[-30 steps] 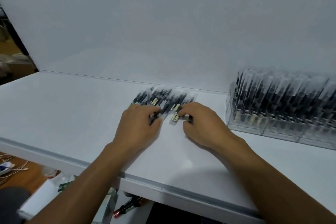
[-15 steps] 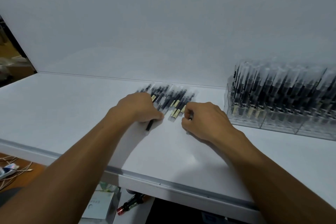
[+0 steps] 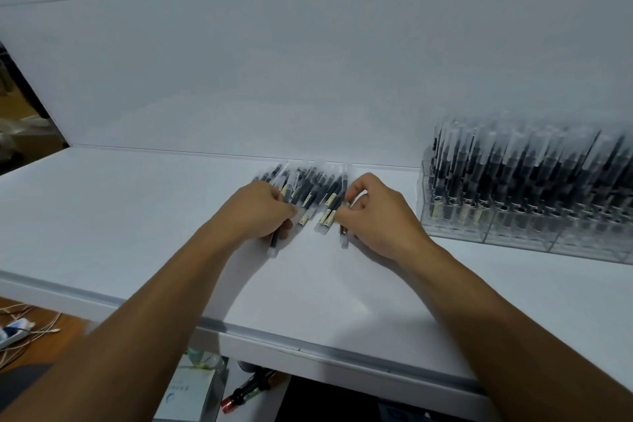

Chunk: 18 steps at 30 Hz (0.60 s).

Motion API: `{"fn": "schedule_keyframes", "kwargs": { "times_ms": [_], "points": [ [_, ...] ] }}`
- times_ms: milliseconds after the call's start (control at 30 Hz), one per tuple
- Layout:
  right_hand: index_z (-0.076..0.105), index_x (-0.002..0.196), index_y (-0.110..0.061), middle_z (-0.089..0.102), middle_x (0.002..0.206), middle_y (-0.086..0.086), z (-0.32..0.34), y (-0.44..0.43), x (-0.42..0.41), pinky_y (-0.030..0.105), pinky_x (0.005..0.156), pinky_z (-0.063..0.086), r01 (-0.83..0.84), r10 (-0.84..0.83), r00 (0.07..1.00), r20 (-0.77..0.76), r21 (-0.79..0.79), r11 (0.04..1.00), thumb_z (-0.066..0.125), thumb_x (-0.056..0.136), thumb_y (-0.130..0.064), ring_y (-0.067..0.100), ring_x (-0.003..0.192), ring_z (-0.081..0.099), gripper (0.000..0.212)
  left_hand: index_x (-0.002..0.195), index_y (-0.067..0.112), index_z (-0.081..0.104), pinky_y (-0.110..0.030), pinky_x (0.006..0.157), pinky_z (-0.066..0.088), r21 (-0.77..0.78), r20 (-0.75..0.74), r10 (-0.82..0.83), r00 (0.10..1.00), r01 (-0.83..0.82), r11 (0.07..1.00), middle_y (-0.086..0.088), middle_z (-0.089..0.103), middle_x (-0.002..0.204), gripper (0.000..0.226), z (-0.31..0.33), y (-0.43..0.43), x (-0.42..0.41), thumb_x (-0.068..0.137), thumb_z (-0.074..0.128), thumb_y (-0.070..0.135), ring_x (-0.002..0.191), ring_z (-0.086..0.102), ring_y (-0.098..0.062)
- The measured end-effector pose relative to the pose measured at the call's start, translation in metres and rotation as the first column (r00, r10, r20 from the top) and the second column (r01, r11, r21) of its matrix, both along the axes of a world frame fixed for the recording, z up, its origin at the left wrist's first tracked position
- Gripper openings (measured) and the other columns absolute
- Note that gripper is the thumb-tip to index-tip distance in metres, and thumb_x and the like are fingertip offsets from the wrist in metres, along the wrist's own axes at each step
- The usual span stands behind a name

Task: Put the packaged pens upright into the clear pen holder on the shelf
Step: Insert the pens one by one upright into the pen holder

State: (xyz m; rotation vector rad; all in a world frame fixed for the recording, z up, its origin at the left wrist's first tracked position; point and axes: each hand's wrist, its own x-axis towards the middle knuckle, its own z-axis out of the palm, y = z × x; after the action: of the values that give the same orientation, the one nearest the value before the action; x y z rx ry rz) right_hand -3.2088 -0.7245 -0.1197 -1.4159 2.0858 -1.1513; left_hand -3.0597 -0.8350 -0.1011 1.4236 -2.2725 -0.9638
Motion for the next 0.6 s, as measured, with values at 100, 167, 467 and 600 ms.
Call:
{"fn": "schedule_keyframes", "kwargs": {
  "times_ms": [100,167,467,600],
  "points": [
    [0.05,0.103,-0.022,0.066,0.059,-0.008,-0.002,-0.001,-0.002,0.033,0.073,0.05,0.006,-0.004,0.999,0.033,-0.053,0.999,0.061,0.089,-0.023,0.01,0.069,0.061,0.018,0.07,0.008,0.058,-0.021,0.054,0.043,-0.008,-0.108,0.044,0.993,-0.045,0.999,-0.002,0.074,0.074,0.024,-0.001,0.002,0.004,0.091,0.059,0.019,0.054,0.064,-0.008],
    [0.051,0.112,-0.025,0.067,0.068,-0.003,-0.002,-0.002,-0.002,0.033,0.078,0.051,0.009,-0.004,0.999,0.05,-0.088,0.996,0.062,0.091,-0.025,0.013,0.074,0.064,0.024,0.075,0.007,0.06,-0.023,0.057,0.045,0.004,-0.194,0.062,0.979,-0.062,0.998,-0.001,0.074,0.077,0.022,-0.001,0.006,0.007,0.092,0.059,0.021,0.058,0.066,-0.01],
    [0.059,0.086,-0.033,0.07,0.076,0.004,0.012,0.013,-0.001,0.044,0.072,0.059,0.03,0.0,0.989,0.15,-0.201,0.979,0.067,0.088,-0.021,0.016,0.067,0.067,0.014,0.091,0.008,0.068,-0.023,0.062,0.047,0.02,-0.512,0.034,0.858,-0.028,0.999,0.003,0.073,0.079,0.02,0.002,0.034,0.008,0.094,0.061,0.027,0.067,0.067,-0.012],
    [0.059,0.091,-0.031,0.071,0.076,-0.001,0.023,0.029,-0.012,0.044,0.076,0.058,0.052,-0.021,0.99,0.143,-0.221,0.974,0.067,0.085,-0.026,0.017,0.072,0.069,0.01,0.092,0.014,0.068,-0.017,0.061,0.05,0.043,-0.634,-0.016,0.773,0.055,0.998,0.002,0.072,0.076,0.011,0.003,0.055,-0.006,0.094,0.06,0.021,0.068,0.067,-0.009]
  ]
}}
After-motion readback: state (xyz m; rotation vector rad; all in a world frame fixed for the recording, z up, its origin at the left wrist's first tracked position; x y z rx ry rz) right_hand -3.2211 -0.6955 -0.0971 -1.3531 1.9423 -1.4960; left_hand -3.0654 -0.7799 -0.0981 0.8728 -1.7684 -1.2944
